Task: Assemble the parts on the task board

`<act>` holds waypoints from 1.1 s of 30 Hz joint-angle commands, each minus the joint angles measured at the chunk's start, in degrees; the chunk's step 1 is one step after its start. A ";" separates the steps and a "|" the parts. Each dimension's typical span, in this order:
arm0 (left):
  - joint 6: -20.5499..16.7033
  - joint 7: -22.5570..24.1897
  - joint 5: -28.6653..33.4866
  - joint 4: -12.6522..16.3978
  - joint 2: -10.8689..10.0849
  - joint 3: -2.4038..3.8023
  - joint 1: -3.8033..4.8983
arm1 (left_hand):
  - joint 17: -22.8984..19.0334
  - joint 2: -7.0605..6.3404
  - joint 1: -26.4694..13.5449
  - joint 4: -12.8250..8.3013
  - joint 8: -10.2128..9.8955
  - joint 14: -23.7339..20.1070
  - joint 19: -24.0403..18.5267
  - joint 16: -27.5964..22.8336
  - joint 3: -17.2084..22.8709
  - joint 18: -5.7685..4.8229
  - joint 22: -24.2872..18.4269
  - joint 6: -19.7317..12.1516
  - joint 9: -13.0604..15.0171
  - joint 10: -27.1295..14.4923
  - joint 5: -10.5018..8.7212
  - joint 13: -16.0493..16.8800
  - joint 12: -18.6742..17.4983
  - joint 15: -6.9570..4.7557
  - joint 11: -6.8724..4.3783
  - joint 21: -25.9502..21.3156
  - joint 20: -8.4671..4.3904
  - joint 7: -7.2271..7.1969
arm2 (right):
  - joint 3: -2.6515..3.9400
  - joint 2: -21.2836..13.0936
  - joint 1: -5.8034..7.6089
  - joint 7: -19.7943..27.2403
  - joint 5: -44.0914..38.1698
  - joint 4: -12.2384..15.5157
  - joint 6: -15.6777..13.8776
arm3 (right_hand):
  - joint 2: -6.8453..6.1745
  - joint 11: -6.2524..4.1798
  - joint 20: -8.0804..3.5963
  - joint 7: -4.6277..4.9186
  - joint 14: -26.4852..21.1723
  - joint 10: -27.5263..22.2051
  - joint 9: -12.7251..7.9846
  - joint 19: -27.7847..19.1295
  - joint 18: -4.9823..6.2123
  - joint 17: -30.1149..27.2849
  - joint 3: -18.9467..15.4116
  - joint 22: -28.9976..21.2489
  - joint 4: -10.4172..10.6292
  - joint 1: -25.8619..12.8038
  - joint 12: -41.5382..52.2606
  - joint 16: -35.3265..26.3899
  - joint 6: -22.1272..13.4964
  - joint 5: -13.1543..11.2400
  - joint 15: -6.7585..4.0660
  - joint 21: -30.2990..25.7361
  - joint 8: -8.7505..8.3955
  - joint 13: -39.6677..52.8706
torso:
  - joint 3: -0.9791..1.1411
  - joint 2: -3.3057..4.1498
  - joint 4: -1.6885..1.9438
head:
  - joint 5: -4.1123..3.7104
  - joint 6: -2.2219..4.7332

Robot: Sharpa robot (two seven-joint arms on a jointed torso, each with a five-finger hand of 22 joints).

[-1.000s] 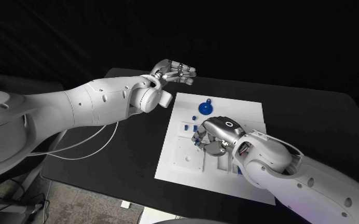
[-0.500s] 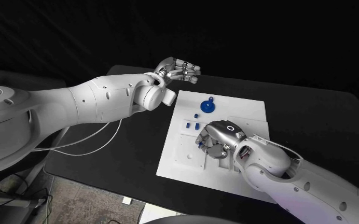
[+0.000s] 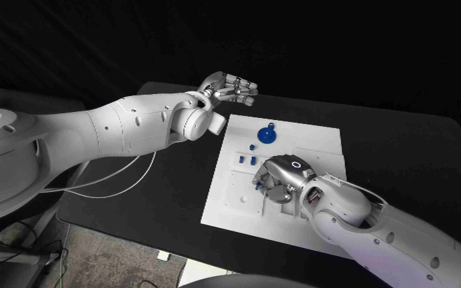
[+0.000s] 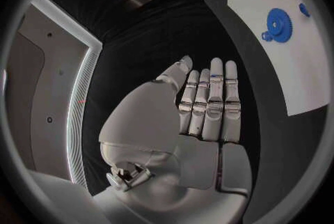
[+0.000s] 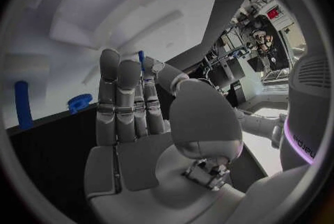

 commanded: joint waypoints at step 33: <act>1.32 0.43 -0.62 -0.02 0.00 0.04 0.05 | -0.13 0.52 -0.33 -0.26 0.05 -0.39 0.26 -0.16 0.13 0.82 -0.31 -0.45 0.02 -0.01 0.27 -0.03 -0.20 0.17 -0.13 0.28 0.34 0.10 | -1.95 0.78 -0.37 0.49 0.49 -1.44 1.11 | 0.20 0.69 1.13 0.92 -0.47 -5.84 -1.02 1.40 1.30 -1.14 -9.98 -1.26 1.14 -1.14 0.18 0.42 -3.35 2.66 0.75 -3.37 0.08 -0.15 | 0.00 -0.05 -0.08 | -0.09 -0.63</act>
